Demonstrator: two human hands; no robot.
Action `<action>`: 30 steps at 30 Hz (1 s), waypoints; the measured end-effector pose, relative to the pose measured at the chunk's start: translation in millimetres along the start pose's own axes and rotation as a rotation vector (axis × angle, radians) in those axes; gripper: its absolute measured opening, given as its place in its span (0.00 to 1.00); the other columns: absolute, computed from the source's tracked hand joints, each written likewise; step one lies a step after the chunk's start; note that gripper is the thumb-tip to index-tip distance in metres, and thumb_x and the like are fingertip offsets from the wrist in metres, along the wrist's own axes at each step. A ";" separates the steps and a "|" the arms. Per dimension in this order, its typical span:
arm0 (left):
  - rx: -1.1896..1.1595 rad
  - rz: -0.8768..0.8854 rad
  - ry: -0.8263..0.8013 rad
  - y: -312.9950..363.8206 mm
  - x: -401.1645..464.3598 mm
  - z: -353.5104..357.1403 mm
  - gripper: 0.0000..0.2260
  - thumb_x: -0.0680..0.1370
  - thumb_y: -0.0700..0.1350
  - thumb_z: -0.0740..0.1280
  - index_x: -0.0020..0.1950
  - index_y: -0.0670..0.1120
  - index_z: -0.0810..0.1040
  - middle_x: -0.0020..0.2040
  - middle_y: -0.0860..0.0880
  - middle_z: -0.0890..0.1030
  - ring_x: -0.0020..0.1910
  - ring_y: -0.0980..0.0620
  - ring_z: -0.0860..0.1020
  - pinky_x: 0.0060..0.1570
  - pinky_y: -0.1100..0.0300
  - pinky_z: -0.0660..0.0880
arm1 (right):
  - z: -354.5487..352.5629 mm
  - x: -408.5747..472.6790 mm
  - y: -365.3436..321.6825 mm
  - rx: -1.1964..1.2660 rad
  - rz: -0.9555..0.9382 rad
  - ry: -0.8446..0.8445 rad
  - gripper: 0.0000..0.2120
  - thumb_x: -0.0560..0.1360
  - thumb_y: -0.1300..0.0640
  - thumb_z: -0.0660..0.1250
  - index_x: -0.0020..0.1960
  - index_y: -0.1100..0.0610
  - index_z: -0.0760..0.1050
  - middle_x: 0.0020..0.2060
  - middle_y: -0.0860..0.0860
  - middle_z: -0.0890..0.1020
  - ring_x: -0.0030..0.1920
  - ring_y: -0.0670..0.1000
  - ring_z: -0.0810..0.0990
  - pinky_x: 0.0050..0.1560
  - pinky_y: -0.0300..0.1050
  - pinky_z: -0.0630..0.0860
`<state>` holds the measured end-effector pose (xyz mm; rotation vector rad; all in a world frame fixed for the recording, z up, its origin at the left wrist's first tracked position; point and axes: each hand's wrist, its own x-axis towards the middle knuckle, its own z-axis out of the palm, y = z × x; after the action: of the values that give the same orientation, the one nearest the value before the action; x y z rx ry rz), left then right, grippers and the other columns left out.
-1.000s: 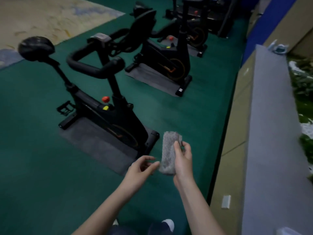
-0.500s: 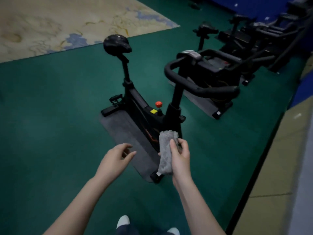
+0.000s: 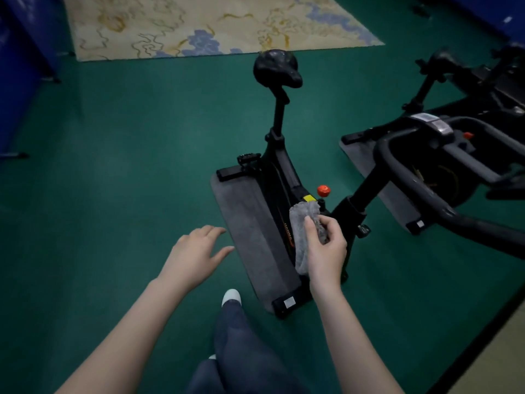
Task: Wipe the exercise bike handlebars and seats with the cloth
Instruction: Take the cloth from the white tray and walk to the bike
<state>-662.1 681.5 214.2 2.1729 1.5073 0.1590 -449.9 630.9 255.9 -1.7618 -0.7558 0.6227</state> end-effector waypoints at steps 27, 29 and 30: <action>0.081 0.562 -0.140 -30.8 343.0 -107.5 0.24 0.78 0.58 0.61 0.71 0.49 0.68 0.67 0.52 0.74 0.66 0.50 0.71 0.62 0.52 0.69 | 143.5 193.3 -50.4 0.039 0.183 0.546 0.04 0.75 0.52 0.70 0.47 0.52 0.79 0.43 0.46 0.82 0.46 0.44 0.80 0.49 0.40 0.77; 0.102 0.639 -0.184 -33.5 367.1 -117.2 0.24 0.78 0.58 0.60 0.72 0.50 0.67 0.69 0.53 0.72 0.67 0.51 0.70 0.63 0.53 0.68 | 160.3 194.9 -58.8 0.050 0.199 0.636 0.02 0.75 0.54 0.70 0.44 0.49 0.78 0.41 0.44 0.82 0.43 0.42 0.80 0.46 0.38 0.75; 0.111 0.677 -0.206 -33.5 378.3 -120.6 0.25 0.78 0.58 0.60 0.73 0.50 0.67 0.69 0.53 0.72 0.67 0.52 0.70 0.63 0.53 0.68 | 166.8 195.3 -62.5 0.051 0.205 0.681 0.03 0.75 0.54 0.70 0.43 0.49 0.78 0.40 0.44 0.82 0.43 0.42 0.80 0.45 0.38 0.75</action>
<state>-588.8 1072.5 237.8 2.6168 0.6412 0.0694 -453.3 895.2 257.2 -1.8517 -0.0894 0.1391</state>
